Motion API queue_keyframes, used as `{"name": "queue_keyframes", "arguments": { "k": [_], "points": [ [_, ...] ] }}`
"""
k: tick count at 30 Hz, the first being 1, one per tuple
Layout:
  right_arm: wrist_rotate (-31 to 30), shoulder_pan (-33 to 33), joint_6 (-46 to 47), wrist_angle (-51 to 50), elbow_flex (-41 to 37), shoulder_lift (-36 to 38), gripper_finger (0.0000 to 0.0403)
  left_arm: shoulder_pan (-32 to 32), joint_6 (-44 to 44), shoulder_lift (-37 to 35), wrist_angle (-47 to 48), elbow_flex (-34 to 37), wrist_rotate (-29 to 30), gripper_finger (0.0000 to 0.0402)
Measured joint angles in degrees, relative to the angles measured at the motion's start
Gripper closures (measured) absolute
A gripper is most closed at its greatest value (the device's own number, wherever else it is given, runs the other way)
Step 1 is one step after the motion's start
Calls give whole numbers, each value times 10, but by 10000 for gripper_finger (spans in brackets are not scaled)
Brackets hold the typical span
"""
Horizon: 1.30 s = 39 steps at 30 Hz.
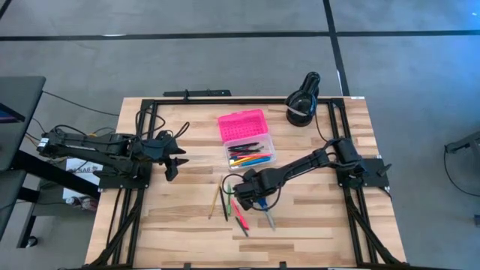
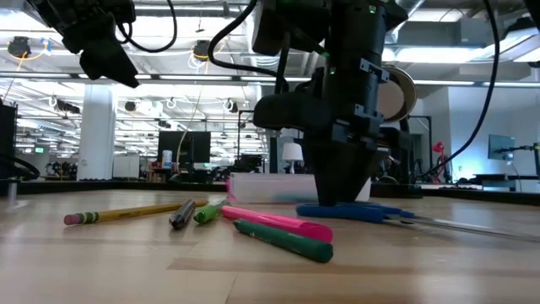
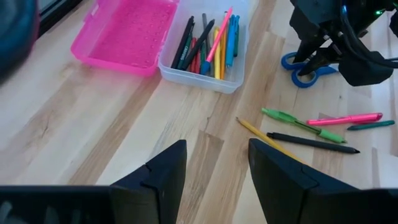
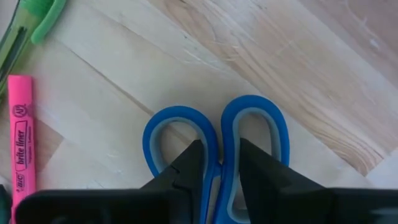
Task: Pick & place school supplies into a supply box
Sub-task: Put the blue scissors into the pink supply box
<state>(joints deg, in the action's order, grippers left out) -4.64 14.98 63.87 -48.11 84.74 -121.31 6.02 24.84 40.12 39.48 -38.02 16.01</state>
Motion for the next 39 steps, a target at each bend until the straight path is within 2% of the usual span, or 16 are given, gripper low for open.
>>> {"name": "queue_keyframes", "arguments": {
  "k": [21, 29, 35, 39],
  "points": [
    [-13, 0, -30, -52, 56, 0, 340, 0, -5, 0, 0, 0, 9, 236],
    [-41, -1, -51, -81, 90, 1, 340, 0, -5, 0, -1, 0, 14, 236],
    [-27, -6, -79, -113, 114, 1, 340, 0, 15, 0, -34, 0, 51, 236],
    [-22, -16, -101, -148, 144, 1, 340, 0, 21, 0, -56, 0, 51, 236]
  ]
}}
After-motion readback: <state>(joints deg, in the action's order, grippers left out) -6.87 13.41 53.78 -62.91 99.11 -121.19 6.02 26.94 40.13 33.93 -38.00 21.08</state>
